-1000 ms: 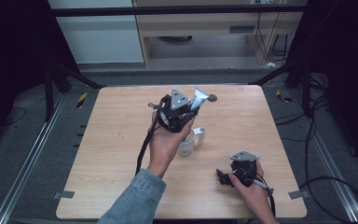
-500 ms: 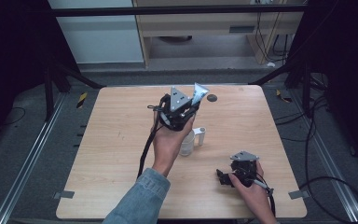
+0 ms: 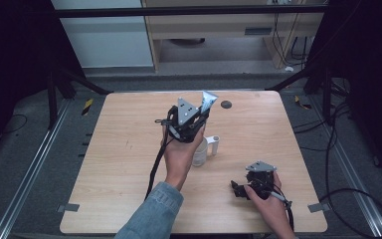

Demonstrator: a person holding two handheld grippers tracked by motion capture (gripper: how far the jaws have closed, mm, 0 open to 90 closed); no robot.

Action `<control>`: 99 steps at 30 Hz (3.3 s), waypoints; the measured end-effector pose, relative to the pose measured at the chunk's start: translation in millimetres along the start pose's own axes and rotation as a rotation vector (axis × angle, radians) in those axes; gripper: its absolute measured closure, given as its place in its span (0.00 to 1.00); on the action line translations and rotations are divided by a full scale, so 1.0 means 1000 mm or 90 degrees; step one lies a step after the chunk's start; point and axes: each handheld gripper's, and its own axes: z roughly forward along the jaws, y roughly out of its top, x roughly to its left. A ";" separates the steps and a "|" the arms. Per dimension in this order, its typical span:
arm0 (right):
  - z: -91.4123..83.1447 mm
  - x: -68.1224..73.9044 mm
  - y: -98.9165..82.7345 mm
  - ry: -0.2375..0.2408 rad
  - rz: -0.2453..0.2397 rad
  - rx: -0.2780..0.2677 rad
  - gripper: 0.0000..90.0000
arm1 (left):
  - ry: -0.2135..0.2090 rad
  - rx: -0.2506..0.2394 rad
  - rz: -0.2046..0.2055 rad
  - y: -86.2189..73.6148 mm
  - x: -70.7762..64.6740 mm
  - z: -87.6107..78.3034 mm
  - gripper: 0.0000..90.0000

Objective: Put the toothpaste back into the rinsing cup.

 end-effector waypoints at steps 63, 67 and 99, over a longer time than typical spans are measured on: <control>0.000 0.000 0.000 0.000 0.000 -0.002 0.01 | -0.006 0.021 -0.039 -0.079 0.007 0.033 0.86; 0.000 0.000 0.000 0.000 0.000 -0.002 0.01 | -0.005 0.019 -0.040 -0.082 0.007 0.033 0.86; 0.000 0.000 0.000 0.001 -0.001 -0.002 0.01 | -0.006 0.017 -0.040 -0.094 0.006 0.032 0.86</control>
